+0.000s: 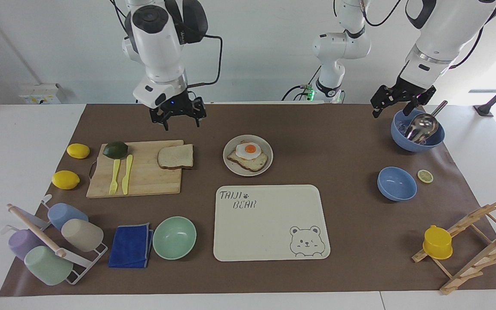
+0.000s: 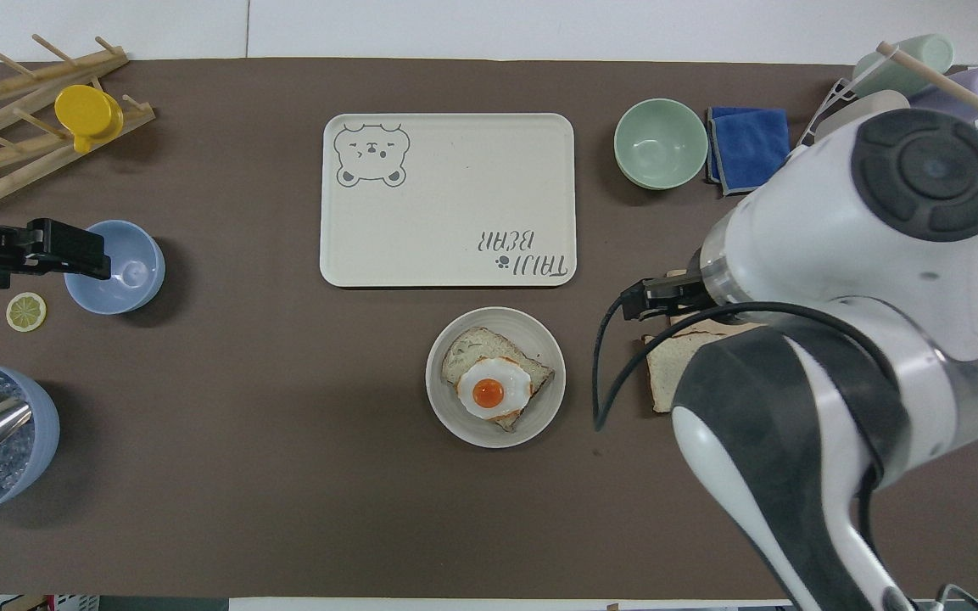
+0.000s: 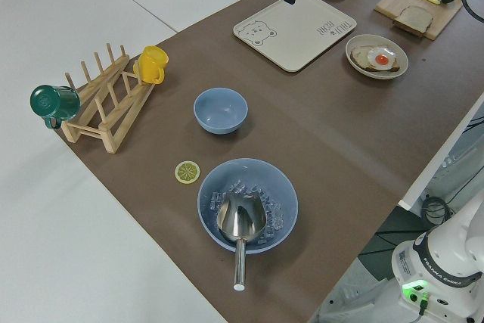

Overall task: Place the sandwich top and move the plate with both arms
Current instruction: 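Reach the right gripper to the bread slice on the cutting board, then grasp the bread slice and carry it toward the egg plate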

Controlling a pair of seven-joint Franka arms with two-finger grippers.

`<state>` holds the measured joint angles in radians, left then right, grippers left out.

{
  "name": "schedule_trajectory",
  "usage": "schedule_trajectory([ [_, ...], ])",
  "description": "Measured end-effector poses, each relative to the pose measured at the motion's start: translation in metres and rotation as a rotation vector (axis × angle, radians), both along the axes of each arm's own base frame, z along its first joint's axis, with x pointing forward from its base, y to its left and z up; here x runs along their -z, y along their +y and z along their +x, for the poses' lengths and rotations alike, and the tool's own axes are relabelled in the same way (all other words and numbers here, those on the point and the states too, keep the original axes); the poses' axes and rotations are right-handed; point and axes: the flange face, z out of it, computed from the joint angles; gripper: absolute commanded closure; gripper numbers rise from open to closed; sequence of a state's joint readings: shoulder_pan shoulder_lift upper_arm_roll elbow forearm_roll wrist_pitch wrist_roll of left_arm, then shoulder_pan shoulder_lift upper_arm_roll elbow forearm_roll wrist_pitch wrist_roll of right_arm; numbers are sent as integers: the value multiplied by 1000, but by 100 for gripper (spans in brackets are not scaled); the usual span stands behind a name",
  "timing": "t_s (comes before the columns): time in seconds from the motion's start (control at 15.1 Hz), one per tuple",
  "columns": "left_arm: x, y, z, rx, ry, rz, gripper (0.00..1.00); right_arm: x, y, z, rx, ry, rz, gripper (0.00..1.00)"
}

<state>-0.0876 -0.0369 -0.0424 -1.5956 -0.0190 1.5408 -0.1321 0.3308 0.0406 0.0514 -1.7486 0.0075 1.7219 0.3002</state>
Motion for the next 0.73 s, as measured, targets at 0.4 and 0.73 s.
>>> schedule_trajectory([
  [0.4,0,0,0,0,0,0,0,112,55,-21,8,46,-175,0],
  [0.73,0,0,0,0,0,0,0,172,25,-41,-64,57,-342,0],
])
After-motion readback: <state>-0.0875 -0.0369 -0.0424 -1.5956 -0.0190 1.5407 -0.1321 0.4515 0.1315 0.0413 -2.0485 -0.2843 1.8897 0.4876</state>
